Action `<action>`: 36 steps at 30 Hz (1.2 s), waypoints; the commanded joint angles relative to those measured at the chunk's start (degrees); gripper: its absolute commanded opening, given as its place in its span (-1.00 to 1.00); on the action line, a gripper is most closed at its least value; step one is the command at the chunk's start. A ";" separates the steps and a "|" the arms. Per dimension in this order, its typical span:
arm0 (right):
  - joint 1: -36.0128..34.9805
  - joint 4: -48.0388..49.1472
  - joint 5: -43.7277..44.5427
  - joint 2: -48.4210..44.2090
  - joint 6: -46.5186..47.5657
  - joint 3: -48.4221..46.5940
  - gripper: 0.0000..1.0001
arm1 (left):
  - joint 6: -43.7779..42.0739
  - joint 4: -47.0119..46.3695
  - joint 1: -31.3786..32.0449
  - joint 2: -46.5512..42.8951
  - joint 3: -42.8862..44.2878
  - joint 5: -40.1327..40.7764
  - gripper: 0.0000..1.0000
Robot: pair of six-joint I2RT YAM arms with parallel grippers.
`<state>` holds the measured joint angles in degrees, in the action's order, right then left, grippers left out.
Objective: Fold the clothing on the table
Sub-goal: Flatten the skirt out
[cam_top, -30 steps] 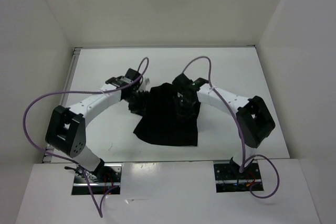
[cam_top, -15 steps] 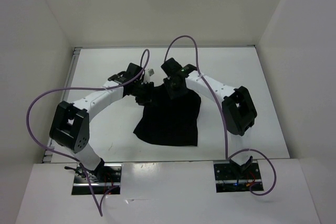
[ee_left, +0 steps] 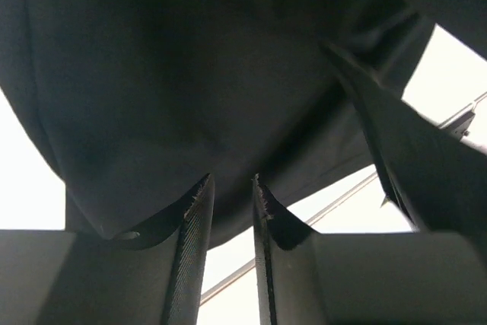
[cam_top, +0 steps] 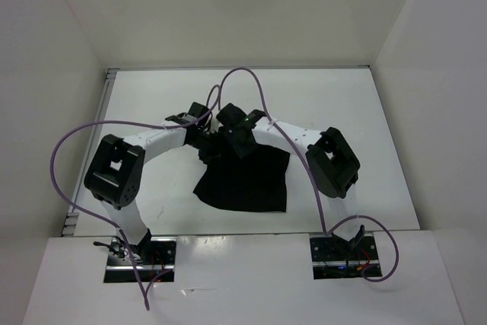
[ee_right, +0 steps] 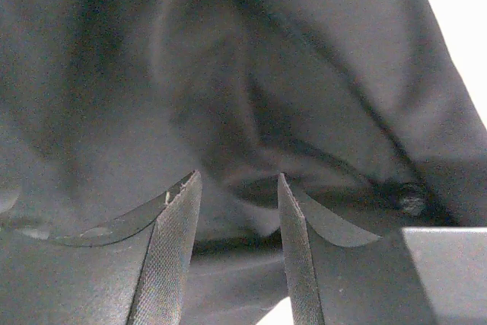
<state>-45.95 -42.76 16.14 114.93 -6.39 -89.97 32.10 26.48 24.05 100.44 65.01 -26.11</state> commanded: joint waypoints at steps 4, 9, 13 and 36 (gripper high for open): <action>-1.24 3.56 4.16 2.31 1.56 1.29 0.01 | 1.30 -2.49 -2.17 3.53 -1.73 -5.80 -0.35; -1.24 5.32 6.79 3.54 1.56 1.29 -0.02 | 1.30 -2.49 -2.70 1.78 -2.25 -4.65 -0.35; -1.24 7.95 15.82 4.86 0.94 1.82 -0.36 | 1.30 -2.49 -2.70 1.25 -2.79 -4.65 -0.46; 10.97 1.45 -6.21 6.34 3.84 -14.87 -0.75 | 2.97 -2.49 -2.70 4.76 -5.16 -6.32 -1.00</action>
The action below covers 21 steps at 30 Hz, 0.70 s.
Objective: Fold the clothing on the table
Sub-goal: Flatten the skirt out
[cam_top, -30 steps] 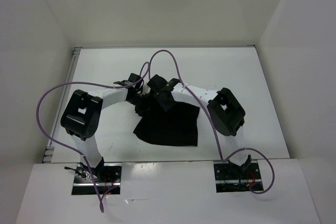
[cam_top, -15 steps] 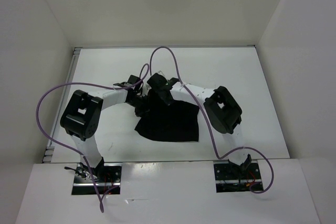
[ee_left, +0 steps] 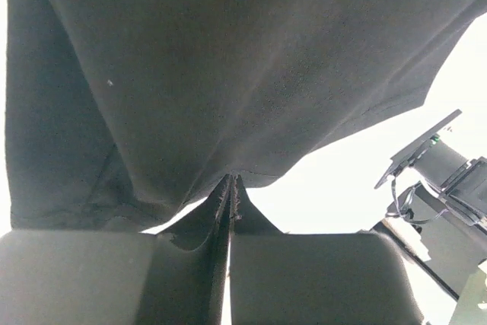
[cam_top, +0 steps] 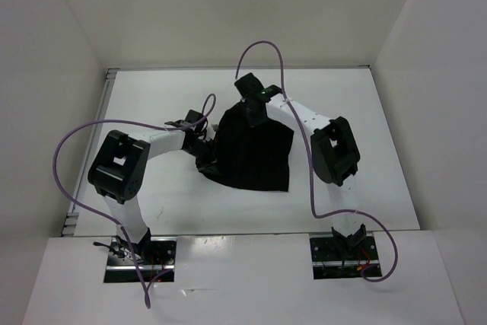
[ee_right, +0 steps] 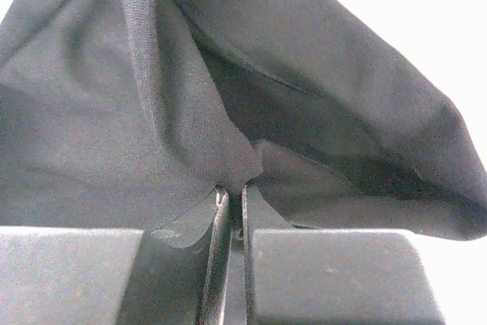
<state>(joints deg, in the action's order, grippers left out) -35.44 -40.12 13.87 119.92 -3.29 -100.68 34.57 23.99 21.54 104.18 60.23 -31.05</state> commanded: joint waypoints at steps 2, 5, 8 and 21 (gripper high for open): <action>0.98 -1.19 -4.46 2.42 1.35 -5.22 -0.72 | 0.50 0.01 -0.18 1.55 -0.37 -1.38 -1.00; 1.60 -1.19 -5.07 4.26 1.36 -7.93 -0.69 | 0.50 0.01 0.34 1.55 -0.37 -1.38 -1.00; 3.61 -1.72 -6.92 5.58 1.36 -10.75 -0.55 | 0.50 0.01 0.34 1.55 0.15 -1.38 -1.00; 8.45 -4.17 -6.23 14.28 2.41 -24.90 -0.44 | -0.03 1.06 0.34 2.08 0.68 -1.38 -1.00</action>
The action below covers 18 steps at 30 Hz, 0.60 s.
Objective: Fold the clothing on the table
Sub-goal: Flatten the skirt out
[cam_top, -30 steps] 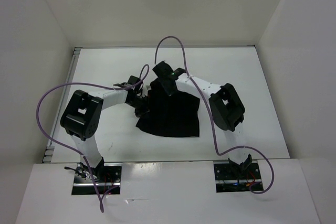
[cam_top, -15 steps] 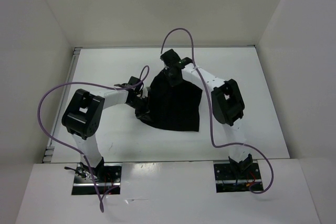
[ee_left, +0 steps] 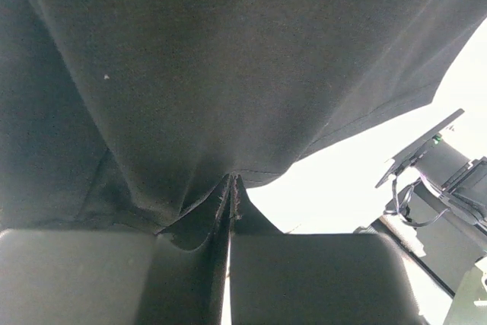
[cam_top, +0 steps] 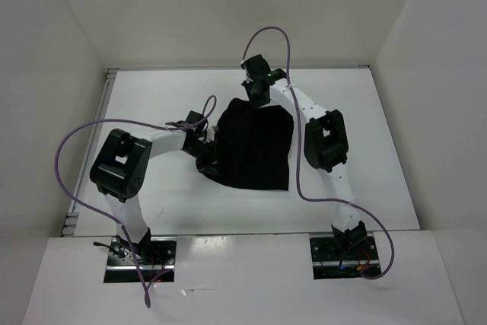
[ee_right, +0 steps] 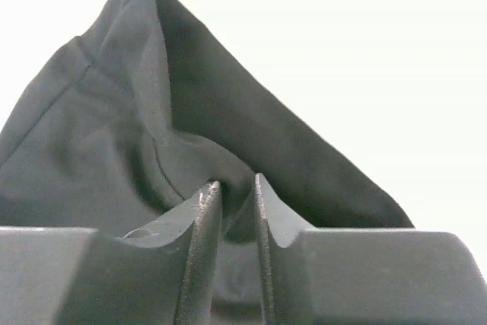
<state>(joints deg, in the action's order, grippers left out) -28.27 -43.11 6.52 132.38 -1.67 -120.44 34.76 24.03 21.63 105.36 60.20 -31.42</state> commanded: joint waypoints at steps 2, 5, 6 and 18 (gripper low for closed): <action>2.16 -1.97 5.05 5.67 0.79 -11.02 -0.52 | -0.74 1.02 0.26 1.43 1.23 -1.01 -1.00; 4.45 -3.29 11.21 11.47 -2.44 -21.29 -0.58 | -0.75 1.63 0.26 0.64 1.93 -1.01 -1.00; 5.93 -4.60 13.06 13.15 -3.50 -29.59 -0.55 | -1.45 2.33 0.26 0.11 2.72 -0.32 -1.00; 14.91 -11.48 6.84 -10.50 -9.93 -14.20 0.24 | -8.04 2.96 -2.11 -11.67 18.54 10.32 -0.13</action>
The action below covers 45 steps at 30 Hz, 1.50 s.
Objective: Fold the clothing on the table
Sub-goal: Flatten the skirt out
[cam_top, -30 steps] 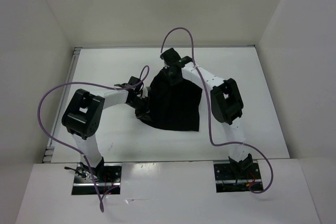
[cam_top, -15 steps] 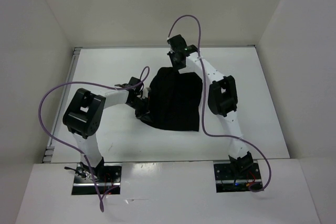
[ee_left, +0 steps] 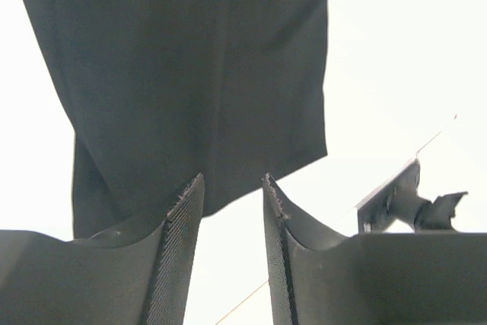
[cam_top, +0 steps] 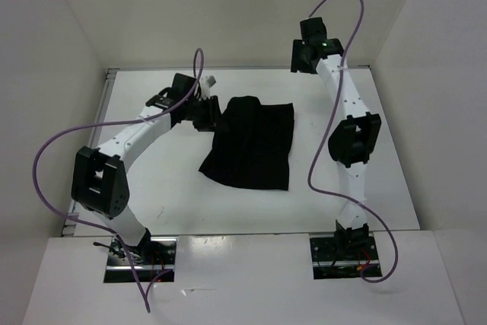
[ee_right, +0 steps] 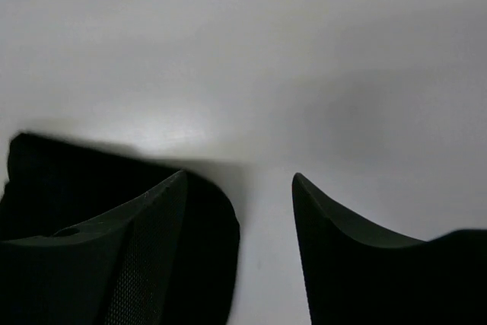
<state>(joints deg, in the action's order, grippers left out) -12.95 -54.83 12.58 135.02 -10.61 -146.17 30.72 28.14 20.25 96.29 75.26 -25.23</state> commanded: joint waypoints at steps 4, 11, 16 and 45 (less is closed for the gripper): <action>1.61 4.20 -5.35 -27.15 -0.99 28.80 0.32 | -5.76 -4.40 -2.58 -2.60 4.72 5.37 -0.08; 1.61 6.22 -9.94 -38.25 -2.22 46.91 0.32 | -11.19 -10.73 -5.48 5.21 8.57 7.91 0.03; 1.09 6.75 -13.19 -42.37 -3.54 54.92 0.27 | -19.11 -16.01 -5.48 13.91 13.41 8.45 0.03; 1.09 4.47 -14.95 -50.56 -5.21 64.43 0.27 | -17.54 -16.28 -5.48 43.36 38.20 1.50 -0.16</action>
<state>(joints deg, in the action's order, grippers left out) -11.64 -50.37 -2.00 85.78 -15.44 -82.04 12.64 13.80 14.72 137.91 111.20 -21.82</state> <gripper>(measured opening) 0.637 0.441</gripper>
